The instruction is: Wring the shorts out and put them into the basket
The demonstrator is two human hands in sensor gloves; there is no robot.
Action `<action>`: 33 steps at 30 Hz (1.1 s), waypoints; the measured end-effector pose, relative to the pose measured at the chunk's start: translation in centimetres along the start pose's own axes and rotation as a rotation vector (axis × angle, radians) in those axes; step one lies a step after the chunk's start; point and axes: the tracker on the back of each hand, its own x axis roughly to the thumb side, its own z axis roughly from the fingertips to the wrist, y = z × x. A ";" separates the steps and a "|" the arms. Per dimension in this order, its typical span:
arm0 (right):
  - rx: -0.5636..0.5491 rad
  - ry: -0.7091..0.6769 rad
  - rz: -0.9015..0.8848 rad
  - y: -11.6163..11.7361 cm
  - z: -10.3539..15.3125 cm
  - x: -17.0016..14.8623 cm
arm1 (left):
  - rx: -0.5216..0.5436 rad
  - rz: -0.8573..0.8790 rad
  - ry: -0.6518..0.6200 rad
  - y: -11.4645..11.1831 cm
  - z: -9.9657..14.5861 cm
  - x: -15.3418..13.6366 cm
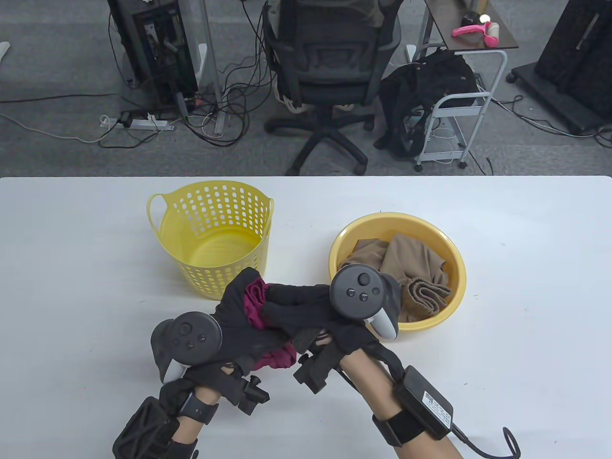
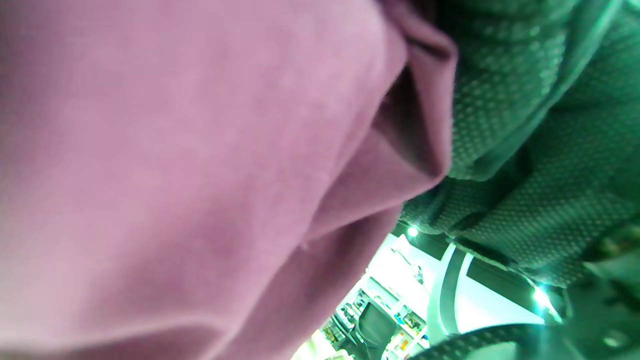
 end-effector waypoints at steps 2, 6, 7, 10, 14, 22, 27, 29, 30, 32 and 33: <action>0.000 -0.004 -0.001 0.0 0.0 0.0 | 0.004 0.013 -0.001 0.2 0.0 -0.2; 0.005 0.006 -0.023 0.0 0.0 -0.3 | 0.021 0.039 -0.006 0.5 -0.1 -0.6; 0.007 0.005 -0.029 0.1 0.0 -0.4 | 0.026 0.041 -0.007 0.6 -0.1 -0.6; 0.017 -0.002 -0.025 0.0 0.4 -0.8 | 0.024 0.015 -0.015 0.8 0.0 -0.7; 0.011 0.013 -0.080 -0.2 0.6 -1.4 | 0.018 0.021 -0.024 1.0 0.1 -0.7; -0.009 0.056 -0.065 -1.2 0.7 -2.4 | 0.025 0.045 -0.016 1.6 0.2 -1.0; 0.032 0.103 -0.088 -1.9 0.6 -3.9 | 0.057 0.115 -0.016 2.8 0.4 -1.2; 0.051 0.115 -0.116 -2.1 0.6 -4.6 | 0.061 0.144 -0.023 3.2 0.4 -1.3; 0.055 0.127 -0.129 -2.2 0.5 -5.0 | 0.062 0.162 -0.030 3.4 0.4 -1.3; 0.074 0.146 -0.160 -2.3 0.4 -5.7 | 0.066 0.195 -0.044 3.8 0.5 -1.3; 0.082 0.157 -0.174 -2.3 0.4 -5.9 | 0.064 0.211 -0.056 4.0 0.5 -1.3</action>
